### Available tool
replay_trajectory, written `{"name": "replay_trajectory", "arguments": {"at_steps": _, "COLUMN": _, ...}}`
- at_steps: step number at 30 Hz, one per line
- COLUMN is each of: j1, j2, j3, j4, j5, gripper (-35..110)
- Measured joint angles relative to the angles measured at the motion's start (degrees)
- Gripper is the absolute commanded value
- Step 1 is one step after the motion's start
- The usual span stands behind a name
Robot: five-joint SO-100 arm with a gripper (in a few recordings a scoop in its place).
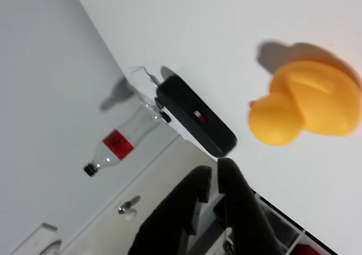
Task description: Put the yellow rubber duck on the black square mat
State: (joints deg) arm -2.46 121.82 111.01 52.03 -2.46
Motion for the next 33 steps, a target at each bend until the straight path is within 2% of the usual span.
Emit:
{"name": "replay_trajectory", "arguments": {"at_steps": 13, "j1": 0.0, "j2": -17.23, "j3": -20.83, "j4": 0.0, "j5": 0.0, "gripper": 1}}
{"name": "replay_trajectory", "arguments": {"at_steps": 33, "j1": 0.0, "j2": -32.7, "j3": -39.46, "j4": 0.26, "j5": 0.0, "gripper": 1}}
